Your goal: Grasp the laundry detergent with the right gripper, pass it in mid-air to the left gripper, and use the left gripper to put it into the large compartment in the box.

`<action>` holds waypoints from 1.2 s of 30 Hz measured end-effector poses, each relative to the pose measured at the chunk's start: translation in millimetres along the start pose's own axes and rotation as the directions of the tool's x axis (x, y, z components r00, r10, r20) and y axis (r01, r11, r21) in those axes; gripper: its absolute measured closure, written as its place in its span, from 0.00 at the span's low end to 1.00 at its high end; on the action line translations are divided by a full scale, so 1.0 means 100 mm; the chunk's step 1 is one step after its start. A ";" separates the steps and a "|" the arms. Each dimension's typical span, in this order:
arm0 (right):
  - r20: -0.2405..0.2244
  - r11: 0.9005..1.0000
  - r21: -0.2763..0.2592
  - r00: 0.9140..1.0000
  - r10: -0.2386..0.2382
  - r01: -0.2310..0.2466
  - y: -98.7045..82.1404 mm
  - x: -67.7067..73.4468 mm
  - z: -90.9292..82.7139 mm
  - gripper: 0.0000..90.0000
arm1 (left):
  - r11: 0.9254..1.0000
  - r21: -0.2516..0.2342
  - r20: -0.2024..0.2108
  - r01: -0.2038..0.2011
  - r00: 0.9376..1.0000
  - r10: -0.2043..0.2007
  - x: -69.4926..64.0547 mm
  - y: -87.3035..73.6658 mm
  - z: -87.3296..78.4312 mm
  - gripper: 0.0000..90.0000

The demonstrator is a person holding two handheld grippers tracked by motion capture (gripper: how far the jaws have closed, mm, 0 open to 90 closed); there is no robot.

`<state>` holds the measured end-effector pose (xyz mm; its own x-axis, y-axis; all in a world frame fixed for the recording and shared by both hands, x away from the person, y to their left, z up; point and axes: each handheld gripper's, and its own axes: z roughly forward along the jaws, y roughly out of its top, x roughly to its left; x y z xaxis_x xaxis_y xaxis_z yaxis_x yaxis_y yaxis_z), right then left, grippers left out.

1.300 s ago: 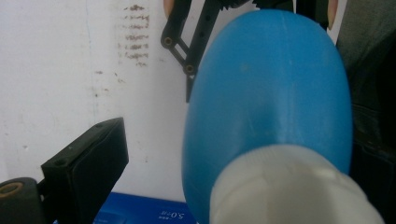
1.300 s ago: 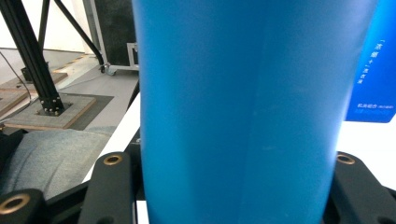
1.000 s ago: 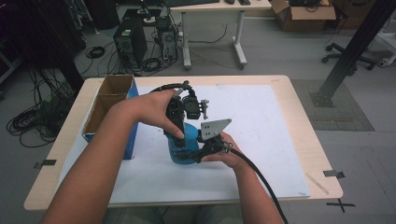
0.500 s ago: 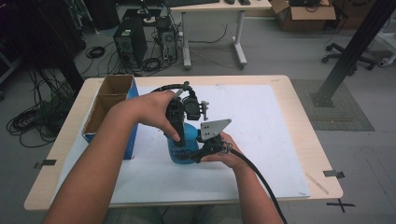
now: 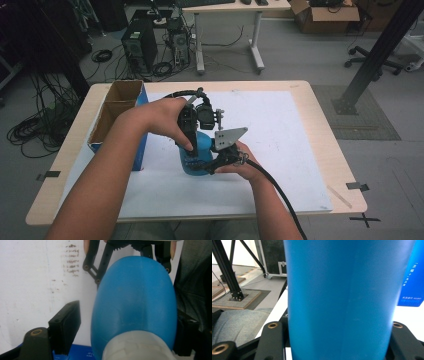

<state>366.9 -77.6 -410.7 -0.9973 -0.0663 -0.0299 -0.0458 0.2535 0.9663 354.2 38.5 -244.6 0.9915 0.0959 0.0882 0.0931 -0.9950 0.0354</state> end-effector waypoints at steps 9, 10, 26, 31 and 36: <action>0.011 1.000 -0.009 1.000 -0.002 0.002 0.02 0.01 -0.01 0.50 | 1.000 0.004 -0.002 0.001 1.000 -0.001 -0.03 0.00 -0.03 0.31; 0.013 1.000 -0.009 1.000 -0.002 0.003 0.02 0.01 -0.01 0.50 | 1.000 0.004 -0.002 0.001 1.000 -0.001 -0.03 0.00 -0.03 0.31; 0.021 1.000 -0.020 1.000 -0.005 0.006 0.05 0.03 0.00 0.50 | 1.000 -0.002 0.016 -0.003 1.000 0.003 -0.06 0.00 -0.05 0.40; 0.021 1.000 -0.021 1.000 -0.007 0.007 0.06 0.03 0.00 0.50 | 1.000 -0.005 0.011 -0.007 1.000 0.007 -0.07 0.00 -0.06 0.40; 0.022 1.000 -0.026 1.000 -0.009 0.010 0.08 0.03 0.00 0.50 | 1.000 0.006 0.016 -0.016 1.000 0.015 -0.07 0.00 -0.08 0.41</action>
<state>363.2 -76.4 -403.3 -0.9979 -0.0476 -0.0443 -0.0540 0.2279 0.9722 346.9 37.7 -237.4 0.9941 0.0800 0.0727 0.0782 -0.9966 0.0277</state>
